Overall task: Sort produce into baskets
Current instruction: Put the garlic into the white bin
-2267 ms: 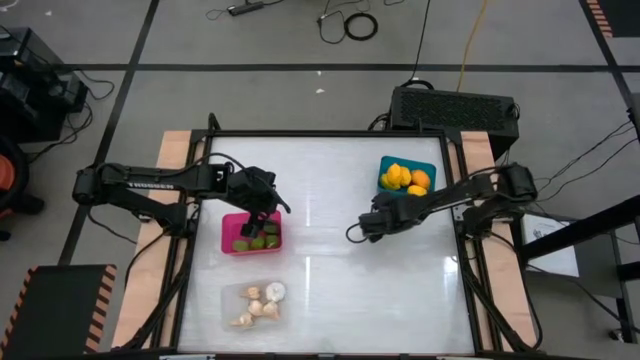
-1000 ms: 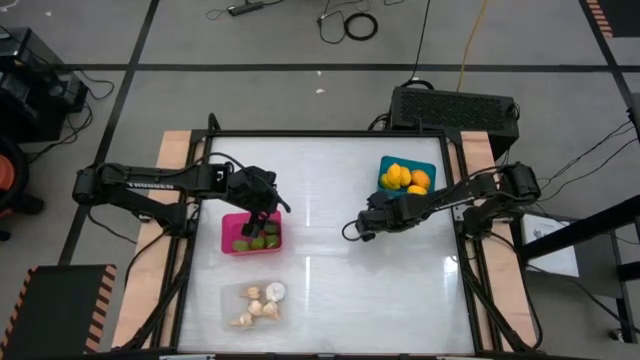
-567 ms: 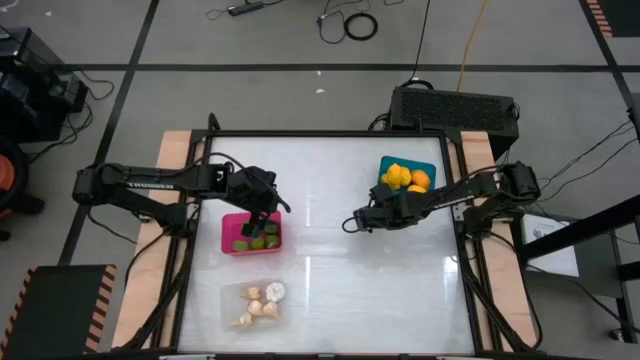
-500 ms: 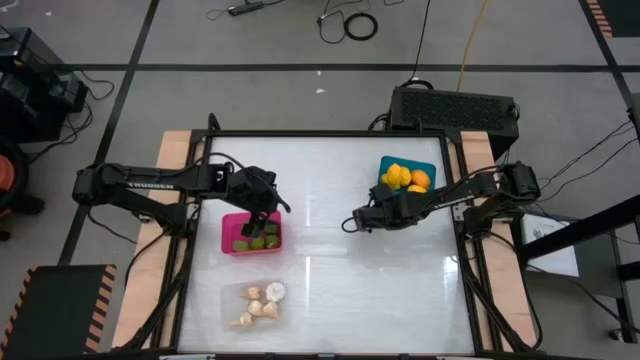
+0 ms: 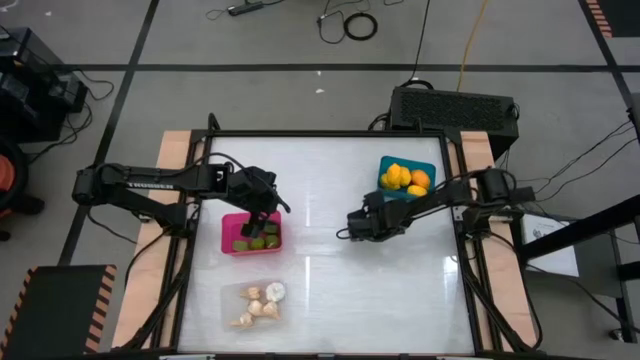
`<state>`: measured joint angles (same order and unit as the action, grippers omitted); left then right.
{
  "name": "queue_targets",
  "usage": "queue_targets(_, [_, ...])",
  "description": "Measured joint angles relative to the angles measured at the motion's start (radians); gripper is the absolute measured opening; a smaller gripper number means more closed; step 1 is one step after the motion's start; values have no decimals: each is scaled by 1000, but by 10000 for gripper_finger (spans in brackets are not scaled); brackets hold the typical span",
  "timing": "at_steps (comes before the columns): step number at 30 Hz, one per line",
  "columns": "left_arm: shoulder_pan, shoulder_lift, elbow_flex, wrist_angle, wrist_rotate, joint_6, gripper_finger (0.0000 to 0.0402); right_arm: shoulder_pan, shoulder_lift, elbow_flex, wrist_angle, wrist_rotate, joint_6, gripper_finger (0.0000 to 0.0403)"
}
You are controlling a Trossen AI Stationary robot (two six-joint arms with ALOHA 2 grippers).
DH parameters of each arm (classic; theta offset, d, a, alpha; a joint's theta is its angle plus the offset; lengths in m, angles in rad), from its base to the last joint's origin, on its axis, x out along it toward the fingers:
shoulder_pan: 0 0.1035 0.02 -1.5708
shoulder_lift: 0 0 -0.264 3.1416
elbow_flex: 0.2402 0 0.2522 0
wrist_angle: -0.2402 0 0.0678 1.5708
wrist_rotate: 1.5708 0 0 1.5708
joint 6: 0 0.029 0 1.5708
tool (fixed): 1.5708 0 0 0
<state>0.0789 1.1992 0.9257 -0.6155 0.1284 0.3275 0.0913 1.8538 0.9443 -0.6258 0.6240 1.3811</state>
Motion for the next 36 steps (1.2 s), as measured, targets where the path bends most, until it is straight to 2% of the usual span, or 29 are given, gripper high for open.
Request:
queue_targets(4, [0,0,0,2,0,1,296,17,-1,0,3,13,22,246])
queue_targets(10, [0,0,0,7,1,0,296,32,-14,-1,-2,-9,20,149])
queue_targets(15, [0,0,0,-1,1,-5,296,51,-55,-7,44,-47,-55,91])
queue_targets(18, [0,0,0,-4,1,-6,296,79,-76,-6,214,-49,-167,88])
queue_targets(22, [0,0,0,-7,1,-7,296,134,-66,-6,587,-50,-419,108])
queue_targets(28, [-1,0,0,-21,1,-12,296,207,52,6,1217,-232,-851,119])
queue_targets(32, [-1,0,0,-24,1,-34,296,226,168,105,1359,-342,-1019,120])
queue_targets(36, [-1,0,0,-25,1,-35,296,226,299,308,1333,-519,-1133,120])
